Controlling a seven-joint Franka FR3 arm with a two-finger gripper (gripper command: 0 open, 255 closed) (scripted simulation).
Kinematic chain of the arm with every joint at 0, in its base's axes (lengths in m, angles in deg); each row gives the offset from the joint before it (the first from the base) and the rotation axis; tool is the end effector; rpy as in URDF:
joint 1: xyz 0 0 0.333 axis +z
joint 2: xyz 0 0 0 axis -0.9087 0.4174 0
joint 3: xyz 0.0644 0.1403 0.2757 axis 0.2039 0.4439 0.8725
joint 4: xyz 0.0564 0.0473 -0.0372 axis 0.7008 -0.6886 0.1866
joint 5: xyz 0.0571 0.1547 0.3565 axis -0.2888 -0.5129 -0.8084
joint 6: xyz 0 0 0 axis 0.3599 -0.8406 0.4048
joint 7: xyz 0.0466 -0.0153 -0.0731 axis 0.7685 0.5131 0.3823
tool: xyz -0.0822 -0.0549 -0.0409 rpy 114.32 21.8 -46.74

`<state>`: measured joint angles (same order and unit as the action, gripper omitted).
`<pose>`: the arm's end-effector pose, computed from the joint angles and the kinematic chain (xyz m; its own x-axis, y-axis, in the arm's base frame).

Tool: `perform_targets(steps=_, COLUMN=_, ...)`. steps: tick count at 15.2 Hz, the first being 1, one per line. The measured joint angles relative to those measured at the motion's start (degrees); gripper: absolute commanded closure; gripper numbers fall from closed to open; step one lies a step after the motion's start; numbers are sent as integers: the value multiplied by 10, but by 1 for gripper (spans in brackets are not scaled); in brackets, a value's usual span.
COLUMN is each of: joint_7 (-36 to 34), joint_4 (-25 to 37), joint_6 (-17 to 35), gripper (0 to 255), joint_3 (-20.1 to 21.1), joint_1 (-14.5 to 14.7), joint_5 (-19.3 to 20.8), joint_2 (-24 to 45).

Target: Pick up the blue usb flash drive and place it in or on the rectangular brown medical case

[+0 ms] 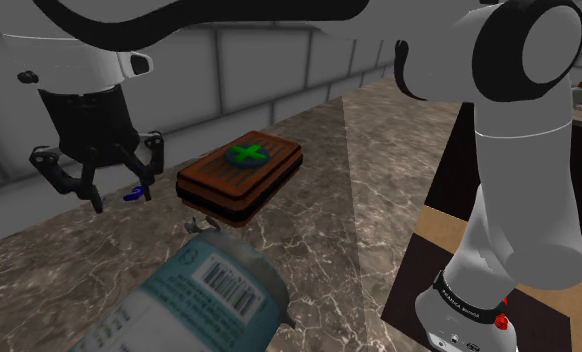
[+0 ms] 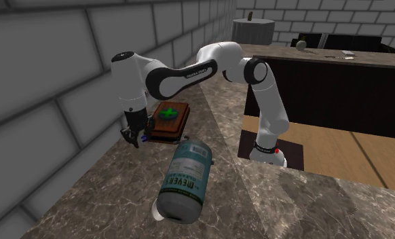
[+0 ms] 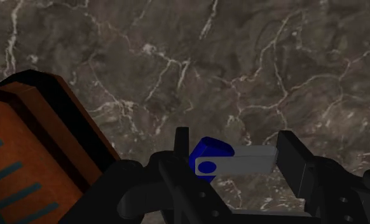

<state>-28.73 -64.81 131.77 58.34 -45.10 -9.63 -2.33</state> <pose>0.4699 0.4898 0.5283 0.9667 -0.2558 -0.0010 -0.2558 -0.9667 -0.0018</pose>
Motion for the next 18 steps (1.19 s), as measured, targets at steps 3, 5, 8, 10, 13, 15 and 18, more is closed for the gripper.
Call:
perform_targets(steps=3, joint_7=1, joint_4=28, joint_6=-25, gripper=255, joint_3=0, joint_1=7, joint_5=1, joint_2=3)
perform_targets(steps=5, joint_7=2, joint_4=52, joint_6=-43, gripper=255, joint_3=0, joint_1=12, joint_5=4, joint_2=8)
perform_targets(steps=8, joint_7=3, joint_4=95, joint_6=-75, gripper=255, joint_3=-2, joint_1=24, joint_5=9, joint_2=19)
perform_targets(steps=10, joint_7=8, joint_4=90, joint_6=-77, gripper=255, joint_3=-1, joint_1=17, joint_5=5, joint_2=11)
perform_targets(steps=13, joint_7=38, joint_4=24, joint_6=-56, gripper=255, joint_3=2, joint_1=-33, joint_5=-21, joint_2=-39)
perform_targets(steps=15, joint_7=63, joint_4=-28, joint_6=-36, gripper=255, joint_3=1, joint_1=-69, joint_5=-42, joint_2=-76)
perform_targets(steps=18, joint_7=107, joint_4=-103, joint_6=-10, gripper=255, joint_3=-4, joint_1=-119, joint_5=-77, joint_2=-136)
